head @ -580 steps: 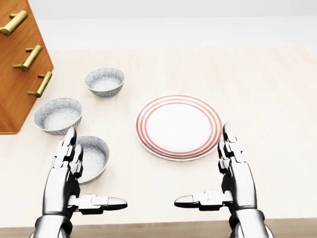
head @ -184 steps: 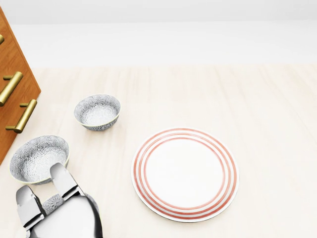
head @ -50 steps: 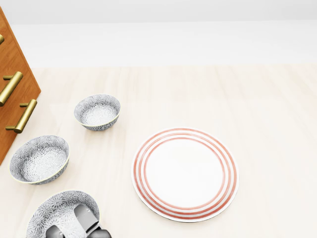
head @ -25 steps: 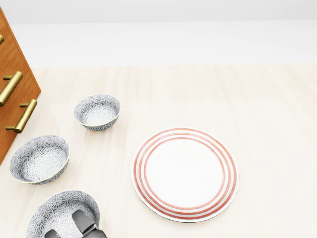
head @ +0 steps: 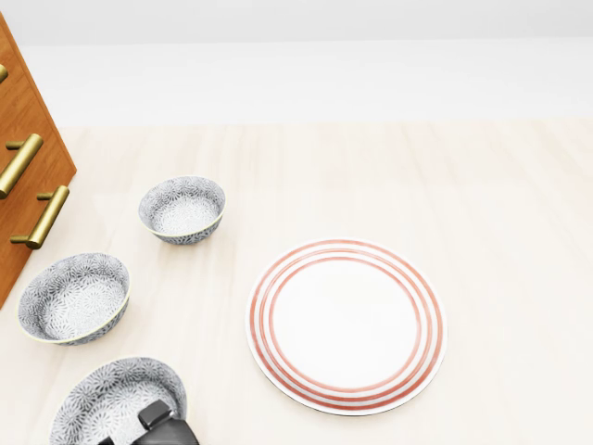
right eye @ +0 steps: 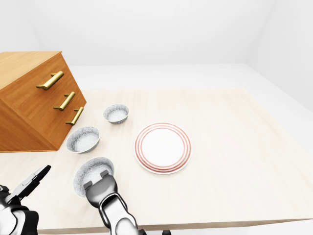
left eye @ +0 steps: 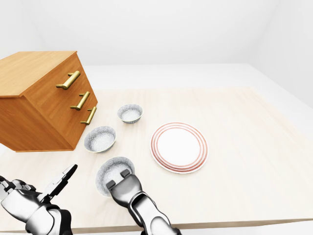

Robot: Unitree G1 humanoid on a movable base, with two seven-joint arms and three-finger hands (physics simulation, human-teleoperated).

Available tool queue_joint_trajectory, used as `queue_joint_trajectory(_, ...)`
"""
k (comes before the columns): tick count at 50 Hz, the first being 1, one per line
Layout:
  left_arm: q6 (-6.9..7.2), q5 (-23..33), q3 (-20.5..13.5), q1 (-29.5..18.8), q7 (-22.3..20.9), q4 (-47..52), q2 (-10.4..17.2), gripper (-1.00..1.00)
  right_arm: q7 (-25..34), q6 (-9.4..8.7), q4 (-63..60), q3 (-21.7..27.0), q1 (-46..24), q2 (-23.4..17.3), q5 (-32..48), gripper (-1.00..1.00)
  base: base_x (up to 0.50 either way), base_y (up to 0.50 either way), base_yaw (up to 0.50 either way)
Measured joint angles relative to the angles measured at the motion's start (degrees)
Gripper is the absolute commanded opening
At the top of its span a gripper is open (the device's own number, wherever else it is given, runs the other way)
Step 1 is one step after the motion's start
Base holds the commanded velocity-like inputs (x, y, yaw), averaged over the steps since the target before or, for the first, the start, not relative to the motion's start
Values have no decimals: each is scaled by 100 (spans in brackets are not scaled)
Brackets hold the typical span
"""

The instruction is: Put the bowl at the front on the plate.

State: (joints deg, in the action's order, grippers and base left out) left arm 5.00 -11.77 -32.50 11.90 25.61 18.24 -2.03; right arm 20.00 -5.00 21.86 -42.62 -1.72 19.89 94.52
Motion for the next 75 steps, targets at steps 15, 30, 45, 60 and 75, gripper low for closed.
queue_joint_trajectory(15, 0, 10, 2, 12, -6, 13, -11, 100, -271, 0, 11, 260, -443, 11, 156, -100, 0, 0, 0)
queue_joint_trajectory(30, 0, 46, -15, 28, -18, 94, -27, 100, -541, 0, -898, 555, -439, -32, -2, -100, 0, 0, 0)
queue_joint_trajectory(45, 0, 101, -10, 27, -10, 96, -39, 100, -646, 0, -2890, 215, 229, -582, -255, -100, 0, 0, 0)
queue_joint_trajectory(60, 0, 116, -15, 45, -35, 109, -52, 100, -1602, 0, -4553, -28, 1117, -1421, -815, -100, 0, 0, 0)
queue_joint_trajectory(75, 0, 138, -13, 71, -76, 116, -74, 100, -3463, 0, -5809, -160, 2223, -2500, -1716, -100, 0, 0, 0)
